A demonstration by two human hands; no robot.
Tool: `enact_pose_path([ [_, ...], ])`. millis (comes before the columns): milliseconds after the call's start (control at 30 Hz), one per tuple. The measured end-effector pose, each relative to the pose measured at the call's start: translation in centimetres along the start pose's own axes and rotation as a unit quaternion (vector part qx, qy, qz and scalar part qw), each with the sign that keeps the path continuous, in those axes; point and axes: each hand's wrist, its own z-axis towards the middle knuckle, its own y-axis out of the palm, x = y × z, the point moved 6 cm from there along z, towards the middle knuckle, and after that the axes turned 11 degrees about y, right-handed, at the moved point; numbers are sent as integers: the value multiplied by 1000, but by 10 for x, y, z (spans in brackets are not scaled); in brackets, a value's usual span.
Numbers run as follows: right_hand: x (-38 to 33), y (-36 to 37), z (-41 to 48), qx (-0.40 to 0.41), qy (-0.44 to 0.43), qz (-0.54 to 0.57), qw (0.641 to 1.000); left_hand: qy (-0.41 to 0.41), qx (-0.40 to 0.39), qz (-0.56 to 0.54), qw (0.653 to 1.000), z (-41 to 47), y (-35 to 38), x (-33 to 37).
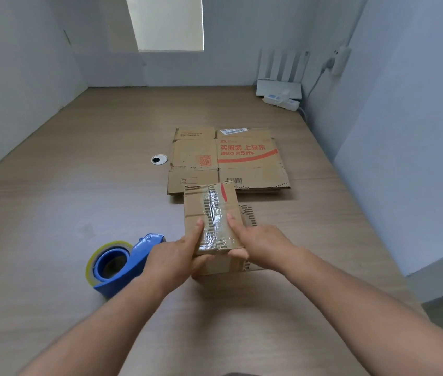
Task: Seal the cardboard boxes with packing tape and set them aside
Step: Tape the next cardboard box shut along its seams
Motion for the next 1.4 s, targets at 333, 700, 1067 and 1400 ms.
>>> enact_pose_path([
  [333, 18, -4, -12, -50, -63, -13, 997, 48, -144, -209, 966, -6, 2, -27],
  [700, 7, -11, -1, 95, -144, -67, 983, 72, -56, -30, 995, 3, 1, -29],
  [1067, -1, -4, -4, 186, -42, 19, 982, -27, -1, -30, 999, 7, -4, -12],
  [1400, 66, 6, -2, 34, 168, 229, 958, -46, 238, -283, 928, -5, -32, 11],
])
